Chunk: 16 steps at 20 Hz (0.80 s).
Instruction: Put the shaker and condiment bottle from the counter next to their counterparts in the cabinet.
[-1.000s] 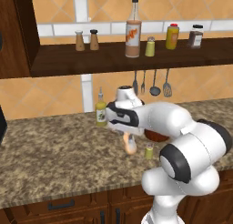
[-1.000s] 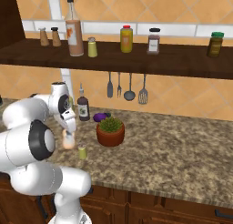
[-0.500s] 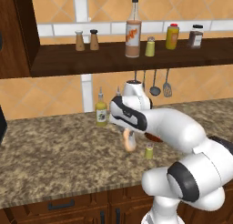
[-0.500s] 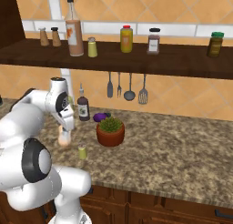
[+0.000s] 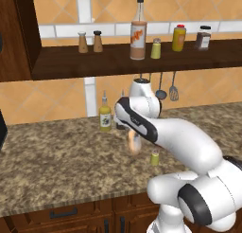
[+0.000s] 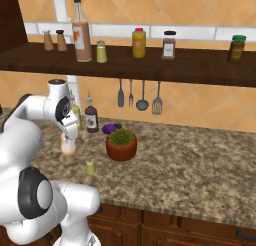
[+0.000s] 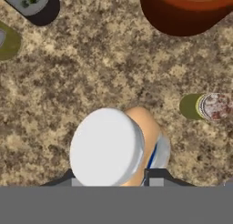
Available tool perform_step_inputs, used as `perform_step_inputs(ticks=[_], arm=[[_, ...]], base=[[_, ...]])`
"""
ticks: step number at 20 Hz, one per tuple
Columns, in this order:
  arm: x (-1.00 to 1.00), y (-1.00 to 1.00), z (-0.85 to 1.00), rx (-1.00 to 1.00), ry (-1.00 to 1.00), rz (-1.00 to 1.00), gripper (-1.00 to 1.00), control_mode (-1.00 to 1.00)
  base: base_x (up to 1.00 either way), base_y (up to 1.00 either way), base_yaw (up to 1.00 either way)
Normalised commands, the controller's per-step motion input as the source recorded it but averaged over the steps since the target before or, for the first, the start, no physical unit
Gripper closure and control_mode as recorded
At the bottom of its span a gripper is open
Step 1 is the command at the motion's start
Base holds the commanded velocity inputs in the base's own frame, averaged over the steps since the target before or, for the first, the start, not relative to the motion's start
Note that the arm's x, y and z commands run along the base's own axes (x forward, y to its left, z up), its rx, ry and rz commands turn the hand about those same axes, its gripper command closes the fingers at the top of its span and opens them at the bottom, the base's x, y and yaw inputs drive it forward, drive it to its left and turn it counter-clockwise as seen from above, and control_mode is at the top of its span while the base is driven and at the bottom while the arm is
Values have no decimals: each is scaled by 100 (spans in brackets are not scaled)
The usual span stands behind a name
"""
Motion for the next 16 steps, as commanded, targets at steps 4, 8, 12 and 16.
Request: perform_step_inputs(ticks=[4, 8, 12, 16], arm=[[0, 6, 90, 1, -4, 0, 100, -100], [0, 11, 69, 2, -2, 0, 100, -100], [-2, 20, 20, 1, 0, 0, 100, -100], [-3, 16, 4, 0, -2, 0, 100, -100]], base=[[0, 0, 0], [0, 0, 0], [0, 0, 0], [0, 0, 0]])
